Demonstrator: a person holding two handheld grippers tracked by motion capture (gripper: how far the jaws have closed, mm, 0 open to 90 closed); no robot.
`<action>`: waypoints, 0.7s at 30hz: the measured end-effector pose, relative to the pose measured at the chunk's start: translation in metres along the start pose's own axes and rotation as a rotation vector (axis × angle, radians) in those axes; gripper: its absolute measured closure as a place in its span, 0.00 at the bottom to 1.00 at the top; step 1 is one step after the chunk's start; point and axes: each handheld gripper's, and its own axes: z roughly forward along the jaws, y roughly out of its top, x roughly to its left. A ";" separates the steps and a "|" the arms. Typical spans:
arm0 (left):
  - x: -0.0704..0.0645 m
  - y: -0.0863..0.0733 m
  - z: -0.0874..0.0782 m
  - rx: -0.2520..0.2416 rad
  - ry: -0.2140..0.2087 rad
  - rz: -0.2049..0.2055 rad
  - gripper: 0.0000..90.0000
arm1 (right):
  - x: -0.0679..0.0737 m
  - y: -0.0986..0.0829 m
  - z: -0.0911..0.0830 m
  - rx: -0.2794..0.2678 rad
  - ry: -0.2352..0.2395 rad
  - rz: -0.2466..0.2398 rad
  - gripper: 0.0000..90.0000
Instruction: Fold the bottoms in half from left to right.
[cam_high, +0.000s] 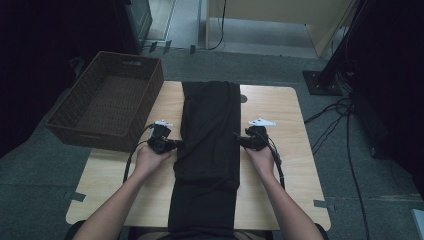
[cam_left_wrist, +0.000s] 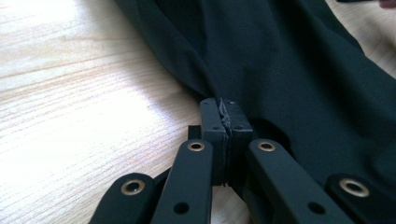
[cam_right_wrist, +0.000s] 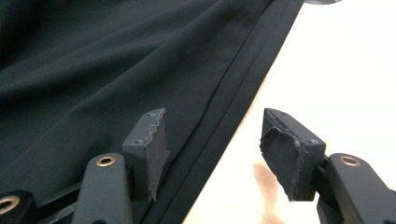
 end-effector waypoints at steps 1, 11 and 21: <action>0.001 0.000 0.001 -0.001 -0.001 -0.007 1.00 | -0.001 0.002 0.005 0.007 -0.008 -0.004 0.45; 0.003 0.004 0.002 -0.007 0.006 -0.018 1.00 | 0.004 0.011 0.032 0.011 -0.066 -0.032 0.46; 0.014 0.006 -0.001 -0.003 0.024 -0.038 1.00 | 0.014 0.011 0.034 0.008 -0.072 -0.076 0.79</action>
